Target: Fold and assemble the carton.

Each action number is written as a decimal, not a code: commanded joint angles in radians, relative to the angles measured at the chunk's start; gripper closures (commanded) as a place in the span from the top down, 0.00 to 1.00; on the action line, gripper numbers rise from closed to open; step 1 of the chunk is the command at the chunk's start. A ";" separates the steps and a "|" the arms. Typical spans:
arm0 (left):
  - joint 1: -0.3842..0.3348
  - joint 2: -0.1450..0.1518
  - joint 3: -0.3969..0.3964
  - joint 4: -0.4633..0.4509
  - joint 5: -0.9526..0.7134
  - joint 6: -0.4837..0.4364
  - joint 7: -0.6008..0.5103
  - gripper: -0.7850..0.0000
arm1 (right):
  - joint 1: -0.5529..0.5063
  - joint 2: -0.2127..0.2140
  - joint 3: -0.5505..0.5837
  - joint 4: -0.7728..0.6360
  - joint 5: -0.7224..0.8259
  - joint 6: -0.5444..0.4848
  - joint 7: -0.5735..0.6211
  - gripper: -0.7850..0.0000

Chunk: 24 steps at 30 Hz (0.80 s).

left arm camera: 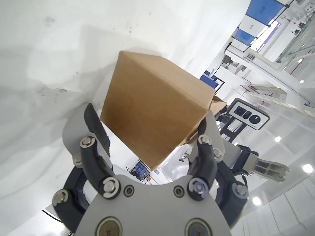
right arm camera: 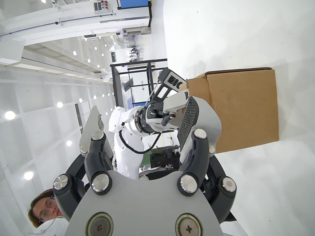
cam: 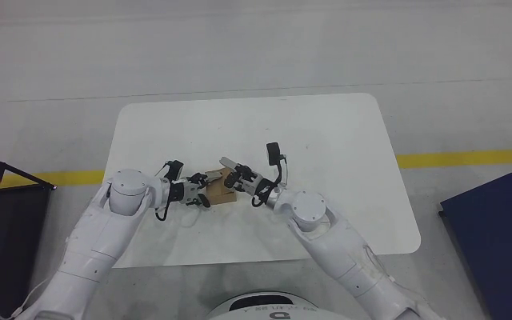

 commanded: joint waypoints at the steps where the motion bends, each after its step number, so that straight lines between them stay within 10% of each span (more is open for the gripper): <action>1: 0.000 0.001 0.002 -0.003 0.001 0.001 0.000 0.99 | -0.004 0.001 0.002 -0.005 -0.004 0.002 0.000 0.88; 20: 0.010 0.004 -0.026 -0.033 -0.080 -0.044 0.009 1.00 | -0.008 0.004 0.011 -0.044 0.007 -0.007 0.001 0.81; 24: 0.046 0.010 -0.086 -0.058 -0.161 -0.088 -0.003 1.00 | -0.014 0.004 0.011 -0.071 -0.001 -0.029 -0.008 0.51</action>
